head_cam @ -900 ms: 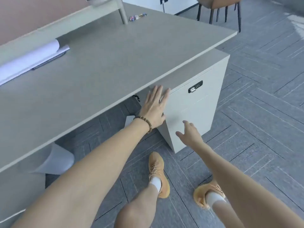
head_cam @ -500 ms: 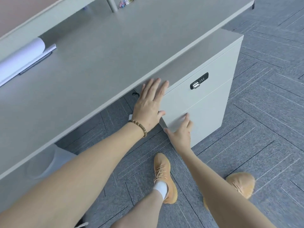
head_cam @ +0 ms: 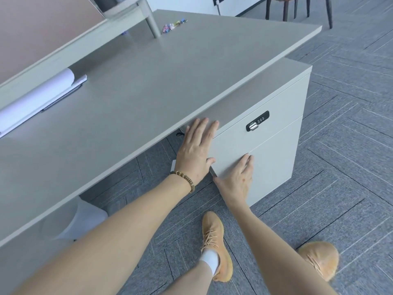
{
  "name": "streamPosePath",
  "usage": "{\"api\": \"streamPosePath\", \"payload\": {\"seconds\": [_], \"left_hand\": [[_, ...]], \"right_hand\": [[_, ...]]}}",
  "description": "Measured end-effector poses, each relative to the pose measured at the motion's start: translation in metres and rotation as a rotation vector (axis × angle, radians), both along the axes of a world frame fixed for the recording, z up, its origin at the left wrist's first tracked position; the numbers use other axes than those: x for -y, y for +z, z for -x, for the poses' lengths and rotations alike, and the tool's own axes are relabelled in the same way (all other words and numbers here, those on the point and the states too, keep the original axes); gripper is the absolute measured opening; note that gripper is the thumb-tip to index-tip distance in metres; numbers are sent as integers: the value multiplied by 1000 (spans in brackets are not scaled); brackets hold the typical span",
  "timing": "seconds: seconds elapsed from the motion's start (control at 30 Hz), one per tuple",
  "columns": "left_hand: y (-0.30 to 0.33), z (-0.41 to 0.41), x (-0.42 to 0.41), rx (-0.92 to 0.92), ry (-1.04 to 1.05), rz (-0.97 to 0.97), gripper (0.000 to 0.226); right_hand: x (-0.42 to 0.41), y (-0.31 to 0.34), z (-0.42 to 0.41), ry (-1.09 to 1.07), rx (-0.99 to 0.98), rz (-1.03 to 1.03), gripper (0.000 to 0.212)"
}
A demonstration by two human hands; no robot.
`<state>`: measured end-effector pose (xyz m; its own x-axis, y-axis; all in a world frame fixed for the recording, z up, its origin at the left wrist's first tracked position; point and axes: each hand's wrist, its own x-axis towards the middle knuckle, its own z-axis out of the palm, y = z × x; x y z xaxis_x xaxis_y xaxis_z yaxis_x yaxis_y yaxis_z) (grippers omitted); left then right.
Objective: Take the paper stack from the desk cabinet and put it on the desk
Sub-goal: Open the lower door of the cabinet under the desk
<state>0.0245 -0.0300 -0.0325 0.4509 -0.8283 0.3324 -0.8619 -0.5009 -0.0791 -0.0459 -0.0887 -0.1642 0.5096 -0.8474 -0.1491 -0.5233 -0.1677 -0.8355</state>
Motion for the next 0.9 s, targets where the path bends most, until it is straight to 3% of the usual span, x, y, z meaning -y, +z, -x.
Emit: {"api": "streamPosePath", "payload": {"seconds": [0.23,0.53,0.73,0.9], "left_hand": [[4,3,1,-27,49,-23,109],[14,58,8,-122,256,-49,109],[27,73,4,-207,280,-69,110],[26,84,7,-230,316,-51,113]], "right_hand": [[4,1,27,71,-45,55,133],[37,23,137,327,-89,15,130],[71,42,202,401,-205,-3,108],[111,51,238,334,-363,82,71]]}}
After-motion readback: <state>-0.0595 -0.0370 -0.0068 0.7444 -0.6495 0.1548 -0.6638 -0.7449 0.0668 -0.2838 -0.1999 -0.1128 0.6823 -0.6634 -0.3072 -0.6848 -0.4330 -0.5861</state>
